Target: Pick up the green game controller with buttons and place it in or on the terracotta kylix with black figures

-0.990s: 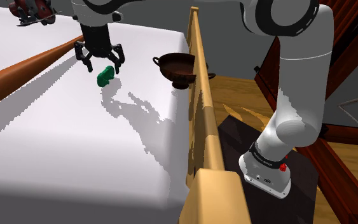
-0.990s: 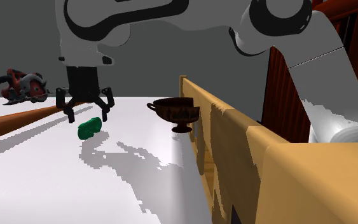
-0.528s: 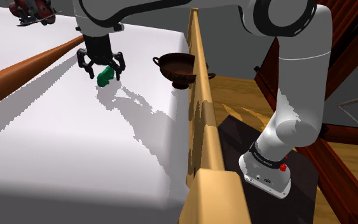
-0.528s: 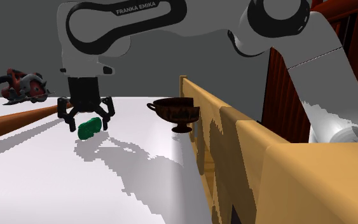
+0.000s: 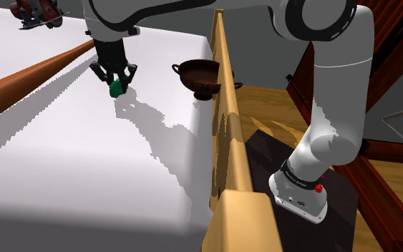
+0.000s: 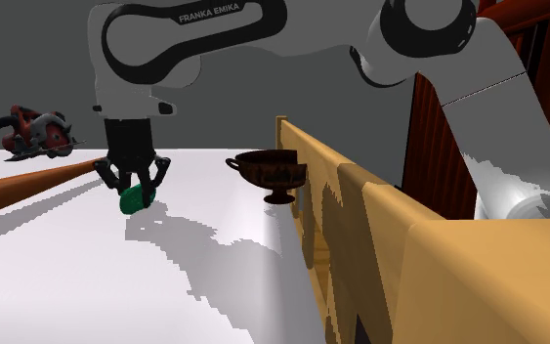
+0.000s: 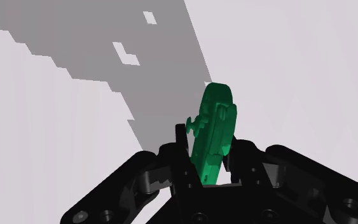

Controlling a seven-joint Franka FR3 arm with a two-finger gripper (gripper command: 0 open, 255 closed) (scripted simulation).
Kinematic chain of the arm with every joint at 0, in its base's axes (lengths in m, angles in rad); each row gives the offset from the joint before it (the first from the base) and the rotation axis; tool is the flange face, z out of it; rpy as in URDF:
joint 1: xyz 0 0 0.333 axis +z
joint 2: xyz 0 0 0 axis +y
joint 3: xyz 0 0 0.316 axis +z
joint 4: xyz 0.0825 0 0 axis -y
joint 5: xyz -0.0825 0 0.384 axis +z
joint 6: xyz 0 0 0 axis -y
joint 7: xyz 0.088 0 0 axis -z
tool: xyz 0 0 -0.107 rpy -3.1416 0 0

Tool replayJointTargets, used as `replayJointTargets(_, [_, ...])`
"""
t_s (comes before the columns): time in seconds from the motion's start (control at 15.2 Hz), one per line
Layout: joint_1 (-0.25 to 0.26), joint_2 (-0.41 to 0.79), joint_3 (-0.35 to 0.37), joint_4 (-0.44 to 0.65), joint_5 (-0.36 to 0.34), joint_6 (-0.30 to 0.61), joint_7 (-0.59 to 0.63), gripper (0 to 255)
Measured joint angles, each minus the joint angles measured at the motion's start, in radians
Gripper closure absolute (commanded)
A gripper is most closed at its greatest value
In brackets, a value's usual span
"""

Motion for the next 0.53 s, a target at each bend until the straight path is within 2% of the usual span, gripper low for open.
replayJointTargets(0.53, [0.000, 0.000, 0.000, 0.006, 0.001, -0.007, -0.001, 255])
